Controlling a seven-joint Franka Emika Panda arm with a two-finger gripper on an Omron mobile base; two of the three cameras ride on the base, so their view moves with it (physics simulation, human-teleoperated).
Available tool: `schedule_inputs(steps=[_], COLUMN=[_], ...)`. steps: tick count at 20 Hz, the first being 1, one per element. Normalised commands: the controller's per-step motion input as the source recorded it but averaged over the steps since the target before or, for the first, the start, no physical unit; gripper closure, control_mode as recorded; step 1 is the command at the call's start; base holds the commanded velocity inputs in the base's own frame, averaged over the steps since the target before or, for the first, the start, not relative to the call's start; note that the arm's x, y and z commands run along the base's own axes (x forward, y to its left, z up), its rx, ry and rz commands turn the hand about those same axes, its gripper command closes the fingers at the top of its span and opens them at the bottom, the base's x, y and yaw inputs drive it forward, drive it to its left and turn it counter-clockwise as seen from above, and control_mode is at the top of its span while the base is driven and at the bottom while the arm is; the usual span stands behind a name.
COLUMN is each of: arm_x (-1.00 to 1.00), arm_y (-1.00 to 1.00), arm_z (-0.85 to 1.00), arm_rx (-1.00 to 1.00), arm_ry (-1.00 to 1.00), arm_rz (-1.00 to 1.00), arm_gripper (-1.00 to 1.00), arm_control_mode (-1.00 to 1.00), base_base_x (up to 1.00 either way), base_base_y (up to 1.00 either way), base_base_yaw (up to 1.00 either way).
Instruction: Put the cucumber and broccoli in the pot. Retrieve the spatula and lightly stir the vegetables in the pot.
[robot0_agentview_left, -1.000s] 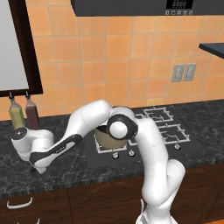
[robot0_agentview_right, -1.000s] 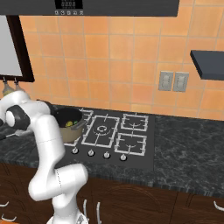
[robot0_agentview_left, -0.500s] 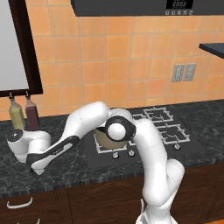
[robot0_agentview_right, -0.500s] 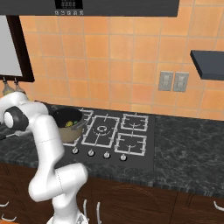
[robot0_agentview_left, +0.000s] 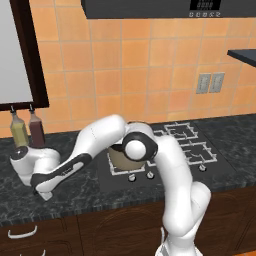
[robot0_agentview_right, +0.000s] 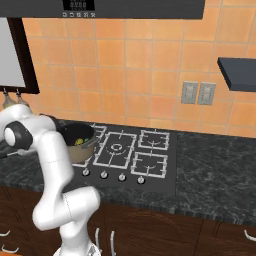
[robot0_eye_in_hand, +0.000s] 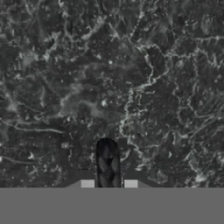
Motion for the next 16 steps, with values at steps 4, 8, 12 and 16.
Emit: schedule_inputs(steps=[4,8,12,16], arm_x=[0.0,-0.14,-0.44,-0.3], arm_y=[-0.45,-0.41,-0.52,-0.62], arm_z=[0.17,0.67,1.0,1.0], arm_rx=[0.21,0.23,0.29,0.38], arm_ry=[0.04,0.01,-0.04,-0.02], arm_rz=[-0.01,-0.01,-0.05,-0.06], arm_gripper=[1.0,1.0,1.0,1.0], arm_control_mode=[-1.0,-1.0,-1.0,-1.0], base_base_x=[0.0,0.0,0.0,0.0], base_base_y=[0.0,0.0,0.0,0.0], base_base_yaw=[0.0,0.0,0.0,0.0])
